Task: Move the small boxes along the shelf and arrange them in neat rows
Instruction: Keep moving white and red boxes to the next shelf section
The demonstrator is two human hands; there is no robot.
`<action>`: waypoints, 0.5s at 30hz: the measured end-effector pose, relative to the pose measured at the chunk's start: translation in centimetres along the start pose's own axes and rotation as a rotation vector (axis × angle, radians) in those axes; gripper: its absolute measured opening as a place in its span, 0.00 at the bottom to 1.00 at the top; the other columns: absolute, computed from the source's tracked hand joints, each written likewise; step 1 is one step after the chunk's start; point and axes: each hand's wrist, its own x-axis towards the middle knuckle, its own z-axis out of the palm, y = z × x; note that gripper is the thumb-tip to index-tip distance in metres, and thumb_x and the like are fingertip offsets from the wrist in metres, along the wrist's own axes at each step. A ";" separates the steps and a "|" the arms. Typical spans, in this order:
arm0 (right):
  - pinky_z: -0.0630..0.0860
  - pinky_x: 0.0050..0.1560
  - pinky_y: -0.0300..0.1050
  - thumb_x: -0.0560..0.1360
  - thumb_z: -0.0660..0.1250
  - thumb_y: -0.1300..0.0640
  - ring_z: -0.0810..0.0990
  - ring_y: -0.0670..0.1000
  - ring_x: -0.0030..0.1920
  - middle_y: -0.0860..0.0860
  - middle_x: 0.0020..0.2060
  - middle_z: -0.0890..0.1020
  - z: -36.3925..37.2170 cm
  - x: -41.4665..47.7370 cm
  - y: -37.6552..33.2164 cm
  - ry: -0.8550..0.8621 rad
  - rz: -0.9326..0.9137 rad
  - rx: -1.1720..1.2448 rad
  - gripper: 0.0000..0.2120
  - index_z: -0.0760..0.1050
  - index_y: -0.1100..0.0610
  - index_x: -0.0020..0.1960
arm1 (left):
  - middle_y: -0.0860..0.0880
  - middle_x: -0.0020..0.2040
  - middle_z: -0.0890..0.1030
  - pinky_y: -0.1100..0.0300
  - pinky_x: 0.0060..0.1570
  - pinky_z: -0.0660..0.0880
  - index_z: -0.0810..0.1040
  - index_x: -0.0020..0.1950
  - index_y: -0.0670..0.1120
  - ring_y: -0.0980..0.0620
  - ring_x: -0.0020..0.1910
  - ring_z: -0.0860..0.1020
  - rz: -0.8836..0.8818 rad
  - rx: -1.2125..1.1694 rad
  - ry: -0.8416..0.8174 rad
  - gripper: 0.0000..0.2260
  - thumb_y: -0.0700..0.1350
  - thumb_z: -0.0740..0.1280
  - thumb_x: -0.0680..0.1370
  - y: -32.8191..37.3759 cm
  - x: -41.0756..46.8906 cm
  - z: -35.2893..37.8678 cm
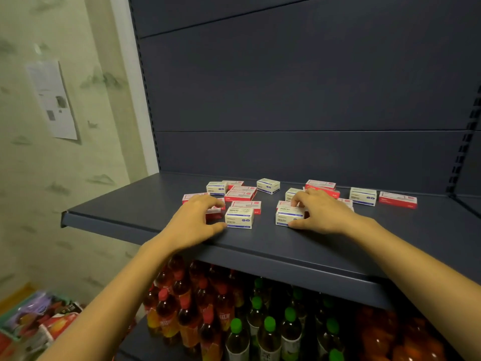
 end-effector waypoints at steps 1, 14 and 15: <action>0.71 0.53 0.47 0.71 0.68 0.43 0.71 0.52 0.58 0.52 0.60 0.74 0.0 -0.1 0.0 -0.007 0.006 0.021 0.22 0.68 0.52 0.60 | 0.51 0.66 0.73 0.57 0.64 0.65 0.72 0.65 0.49 0.53 0.66 0.68 0.012 -0.006 -0.030 0.21 0.51 0.69 0.73 0.1 0.4 0.1; 0.70 0.42 0.42 0.70 0.68 0.42 0.70 0.44 0.49 0.42 0.52 0.73 -1.7 -3.3 2.8 0.197 -0.025 0.073 0.16 0.66 0.46 0.51 | 0.54 0.52 0.75 0.63 0.46 0.68 0.74 0.53 0.51 0.56 0.49 0.72 0.101 -0.071 0.010 0.19 0.53 0.75 0.66 1.7 3.9 1.1; 0.68 0.41 0.41 0.70 0.68 0.42 0.70 0.43 0.48 0.41 0.50 0.72 -1.9 -3.6 3.2 0.206 -0.022 0.080 0.16 0.65 0.45 0.50 | 0.54 0.50 0.75 0.64 0.45 0.67 0.75 0.53 0.50 0.56 0.48 0.71 0.123 -0.071 0.050 0.20 0.53 0.76 0.65 2.4 4.0 1.2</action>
